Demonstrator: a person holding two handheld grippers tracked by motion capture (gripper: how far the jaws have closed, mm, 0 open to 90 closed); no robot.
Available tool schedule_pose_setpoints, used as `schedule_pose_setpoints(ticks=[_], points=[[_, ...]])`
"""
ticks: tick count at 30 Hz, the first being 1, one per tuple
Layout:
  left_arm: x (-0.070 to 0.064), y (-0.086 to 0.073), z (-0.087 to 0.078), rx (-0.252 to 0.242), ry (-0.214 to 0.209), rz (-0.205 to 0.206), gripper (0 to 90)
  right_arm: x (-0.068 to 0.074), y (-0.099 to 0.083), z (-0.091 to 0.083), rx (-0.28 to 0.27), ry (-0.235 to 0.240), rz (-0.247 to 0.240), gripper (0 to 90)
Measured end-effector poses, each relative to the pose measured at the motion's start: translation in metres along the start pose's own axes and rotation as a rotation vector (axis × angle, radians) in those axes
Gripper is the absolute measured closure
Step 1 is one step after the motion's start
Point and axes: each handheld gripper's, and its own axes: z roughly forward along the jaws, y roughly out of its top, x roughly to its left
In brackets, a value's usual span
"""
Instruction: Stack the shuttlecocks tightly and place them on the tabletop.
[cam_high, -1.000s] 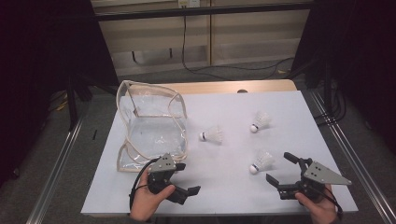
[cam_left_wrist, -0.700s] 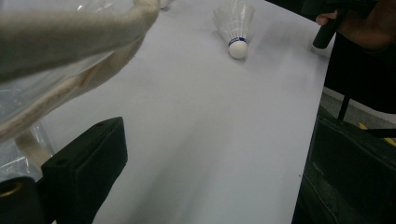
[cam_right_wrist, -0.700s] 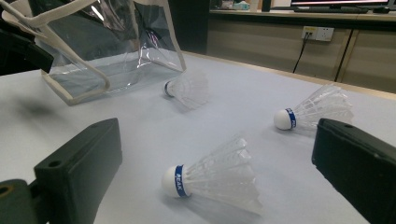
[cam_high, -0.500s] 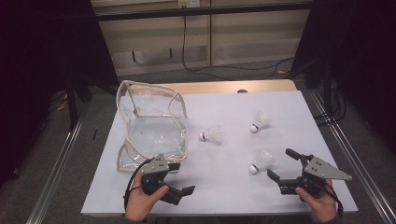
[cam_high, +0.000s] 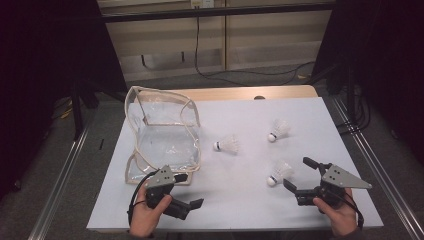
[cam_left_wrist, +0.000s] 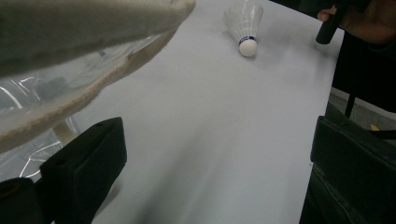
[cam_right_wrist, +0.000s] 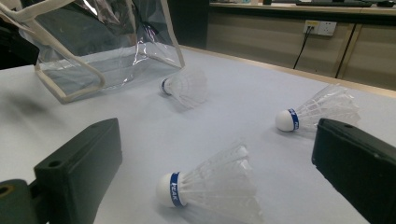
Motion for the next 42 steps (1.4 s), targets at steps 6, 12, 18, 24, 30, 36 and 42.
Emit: schedule_pose_setpoints(ticks=[6,12,18,24,30,36,42], points=[[0.004,-0.003,-0.003,-0.004,0.007,-0.006,3.9,0.001,0.002,0.002,-0.004,0.004,-0.002,1.3],[0.008,-0.005,-0.006,-0.005,0.008,-0.006,4.1,0.001,0.002,0.004,-0.004,0.006,-0.003,1.3],[0.01,-0.006,-0.01,-0.007,0.011,-0.012,4.3,0.002,0.002,0.006,0.0,0.009,-0.005,1.3],[0.012,-0.008,-0.014,-0.011,0.018,-0.015,4.4,0.002,0.002,0.007,-0.002,0.014,-0.004,1.3],[0.015,-0.012,-0.016,-0.022,0.015,-0.02,4.4,0.001,0.002,0.009,-0.004,0.015,0.001,1.3],[0.017,-0.012,-0.017,-0.023,-0.004,-0.01,4.3,0.002,0.002,0.009,0.001,0.016,0.0,1.3],[0.019,-0.012,-0.018,-0.024,-0.016,-0.005,4.1,0.001,0.002,0.008,0.014,0.013,0.002,1.4]])
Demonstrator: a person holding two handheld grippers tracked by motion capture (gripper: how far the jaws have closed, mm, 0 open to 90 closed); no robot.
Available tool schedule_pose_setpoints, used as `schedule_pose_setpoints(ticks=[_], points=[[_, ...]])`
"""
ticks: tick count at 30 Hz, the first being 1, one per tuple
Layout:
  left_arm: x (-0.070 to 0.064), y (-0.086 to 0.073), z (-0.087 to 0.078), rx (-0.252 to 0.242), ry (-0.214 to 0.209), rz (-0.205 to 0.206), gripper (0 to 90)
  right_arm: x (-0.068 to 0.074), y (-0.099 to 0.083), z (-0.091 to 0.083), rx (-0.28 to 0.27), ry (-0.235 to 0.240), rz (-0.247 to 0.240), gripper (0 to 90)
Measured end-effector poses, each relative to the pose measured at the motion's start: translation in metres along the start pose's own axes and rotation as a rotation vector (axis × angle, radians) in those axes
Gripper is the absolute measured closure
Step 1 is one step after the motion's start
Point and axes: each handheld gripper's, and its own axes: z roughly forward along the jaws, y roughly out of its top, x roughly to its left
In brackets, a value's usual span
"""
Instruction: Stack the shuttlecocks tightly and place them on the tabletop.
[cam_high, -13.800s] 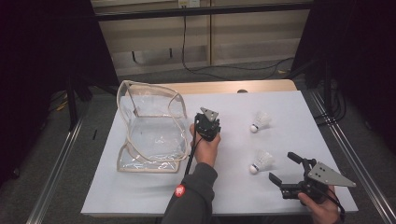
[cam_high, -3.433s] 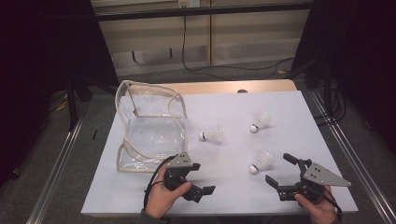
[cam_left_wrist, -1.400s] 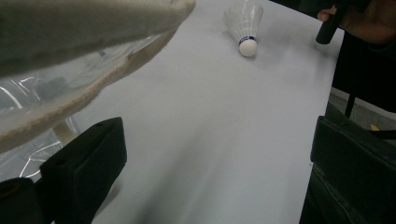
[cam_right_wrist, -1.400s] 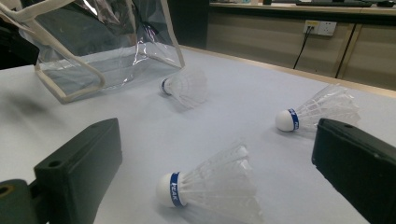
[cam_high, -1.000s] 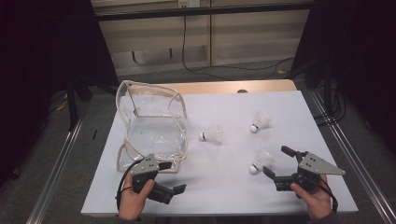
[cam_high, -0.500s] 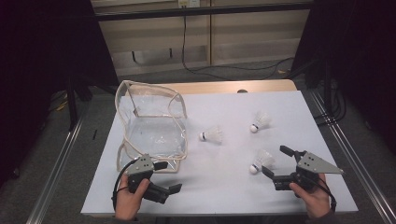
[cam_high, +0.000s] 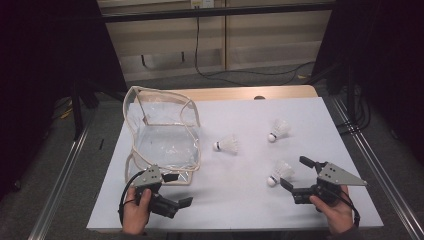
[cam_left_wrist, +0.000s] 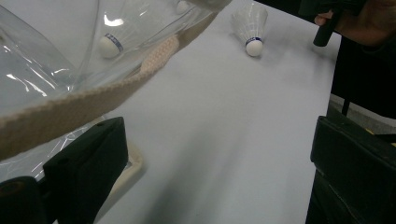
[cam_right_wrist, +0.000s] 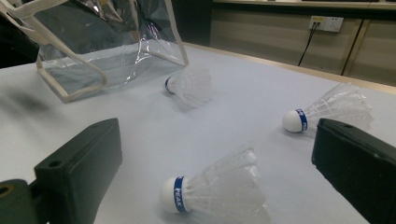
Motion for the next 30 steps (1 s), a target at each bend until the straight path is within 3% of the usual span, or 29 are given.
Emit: schedule_pose_setpoints(ticks=[16,30], points=[[0.005,0.001,-0.002,0.008,-0.018,0.031,5.0,-0.006,0.001,0.003,0.023,-0.018,0.001,1.7],[0.005,0.002,-0.002,0.004,-0.019,0.026,5.2,-0.008,0.002,0.01,0.055,-0.012,-0.003,3.0]])
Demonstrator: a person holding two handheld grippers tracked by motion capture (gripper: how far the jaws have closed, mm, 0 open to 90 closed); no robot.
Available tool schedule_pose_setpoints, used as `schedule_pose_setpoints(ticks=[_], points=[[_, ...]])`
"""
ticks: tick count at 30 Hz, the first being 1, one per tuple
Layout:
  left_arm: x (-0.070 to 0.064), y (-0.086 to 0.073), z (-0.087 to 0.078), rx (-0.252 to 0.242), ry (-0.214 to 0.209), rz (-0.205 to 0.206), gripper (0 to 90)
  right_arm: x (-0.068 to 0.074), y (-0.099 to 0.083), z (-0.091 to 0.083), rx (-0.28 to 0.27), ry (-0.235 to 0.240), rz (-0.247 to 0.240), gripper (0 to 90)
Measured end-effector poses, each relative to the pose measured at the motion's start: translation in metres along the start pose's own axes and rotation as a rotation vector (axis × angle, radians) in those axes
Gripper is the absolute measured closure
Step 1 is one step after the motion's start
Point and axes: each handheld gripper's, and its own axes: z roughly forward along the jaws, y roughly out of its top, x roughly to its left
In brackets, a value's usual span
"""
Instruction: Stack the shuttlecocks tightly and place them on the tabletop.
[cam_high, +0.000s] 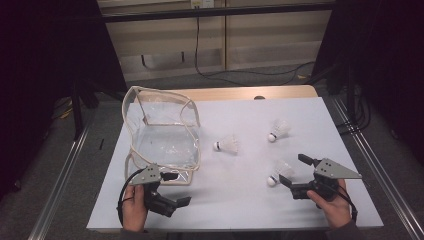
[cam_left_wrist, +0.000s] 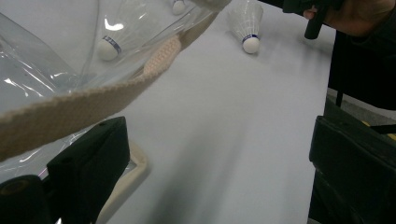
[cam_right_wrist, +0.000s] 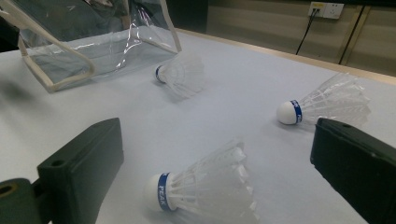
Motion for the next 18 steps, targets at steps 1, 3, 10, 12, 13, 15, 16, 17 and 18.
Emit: schedule_pose_setpoints(ticks=[1,3,10,12,13,15,16,17,18], points=[[0.0001,0.0001,0.0,0.001,0.001,0.0,5.2,0.0,0.0001,0.0001,0.001,0.0,0.004,3.7],[0.0,0.0003,0.0001,0.0,0.001,-0.002,5.1,0.0001,0.0002,0.0005,0.009,-0.004,-0.004,3.8],[-0.0001,0.0002,0.0,0.0,-0.001,-0.002,4.9,0.0005,0.0002,0.0012,0.047,0.003,-0.026,3.8],[-0.0004,0.0002,0.0004,-0.004,0.001,-0.006,4.7,0.0004,0.0001,0.0016,0.059,0.007,-0.018,5.5],[-0.0004,0.0002,0.0003,-0.003,0.0,-0.007,4.7,0.0003,0.0001,0.0016,0.061,0.006,-0.016,5.8],[-0.0002,0.0002,0.0001,-0.002,-0.002,-0.004,4.7,-0.0003,0.0001,0.0014,0.069,0.013,-0.006,8.8],[-0.0002,0.0001,0.0001,-0.001,-0.002,-0.003,4.7,-0.0007,0.0,0.0013,0.071,0.016,0.002,10.5],[-0.0004,0.0001,0.0003,-0.002,0.0,-0.005,4.7,-0.0009,-0.0001,0.0011,0.074,0.02,0.01,12.6],[-0.0005,0.0001,0.0006,-0.005,0.001,-0.007,4.7,-0.0011,-0.0002,0.0011,0.079,0.026,0.015,14.4]])
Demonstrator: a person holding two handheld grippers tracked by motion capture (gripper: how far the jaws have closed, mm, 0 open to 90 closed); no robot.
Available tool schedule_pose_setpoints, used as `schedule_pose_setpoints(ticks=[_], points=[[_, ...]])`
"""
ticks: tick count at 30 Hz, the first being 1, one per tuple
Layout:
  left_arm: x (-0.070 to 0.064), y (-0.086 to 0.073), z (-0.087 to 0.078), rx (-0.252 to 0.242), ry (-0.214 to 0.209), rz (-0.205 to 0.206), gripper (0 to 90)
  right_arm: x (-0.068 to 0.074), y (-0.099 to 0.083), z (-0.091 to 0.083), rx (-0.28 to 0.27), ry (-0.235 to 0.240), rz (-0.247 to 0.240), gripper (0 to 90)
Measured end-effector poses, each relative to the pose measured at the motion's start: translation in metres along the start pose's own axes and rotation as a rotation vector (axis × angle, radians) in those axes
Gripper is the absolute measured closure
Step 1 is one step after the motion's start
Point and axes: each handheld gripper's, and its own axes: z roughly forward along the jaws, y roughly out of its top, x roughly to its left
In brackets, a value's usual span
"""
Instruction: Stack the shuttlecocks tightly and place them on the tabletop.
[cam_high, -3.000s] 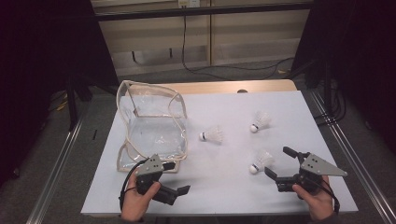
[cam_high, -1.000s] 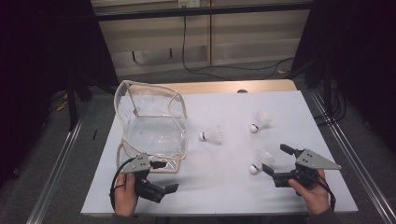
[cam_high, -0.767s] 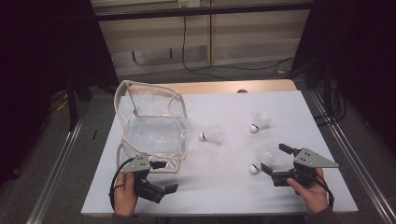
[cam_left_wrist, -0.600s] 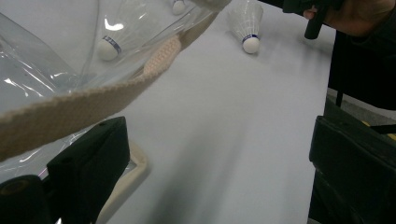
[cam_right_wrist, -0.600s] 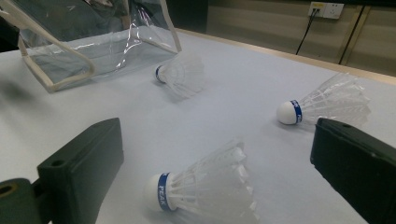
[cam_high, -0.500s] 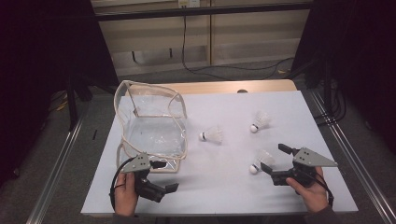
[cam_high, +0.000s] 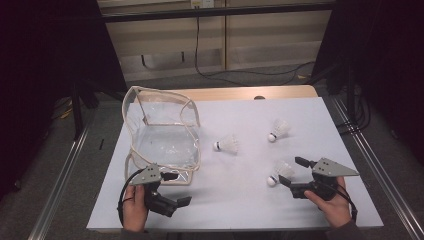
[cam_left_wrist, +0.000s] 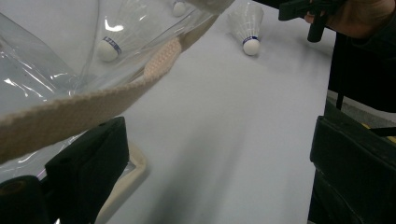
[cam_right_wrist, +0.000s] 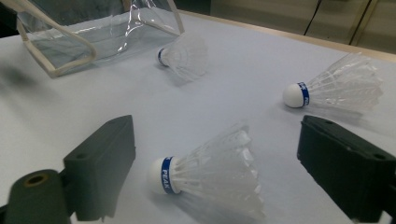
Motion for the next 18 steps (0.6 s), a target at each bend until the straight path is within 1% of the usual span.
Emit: schedule_pose_setpoints(ticks=[2,4,6,9,13,18], points=[[0.0,0.0001,0.0001,-0.001,0.0,-0.002,4.7,-0.0008,-0.0005,-0.0002,0.011,-0.002,0.01,17.4],[0.0,0.0001,0.0001,0.0,0.0,-0.002,4.7,-0.0019,-0.0012,-0.0003,0.021,0.006,0.029,21.0],[-0.0001,0.0001,0.0001,0.0,0.0,-0.001,4.7,-0.0031,-0.0017,-0.0005,0.032,0.011,0.039,24.6],[0.0,0.0002,0.0001,0.0,-0.001,-0.002,4.7,-0.0034,-0.0017,-0.0002,0.049,0.012,0.041,27.7],[0.0,0.0004,0.0004,-0.001,0.0,-0.004,4.7,-0.0037,-0.0024,0.0022,0.065,0.025,0.056,33.5],[0.0007,0.0006,-0.0001,0.004,-0.001,0.002,4.7,-0.0032,-0.0024,0.0042,0.093,0.033,0.052,40.6]])
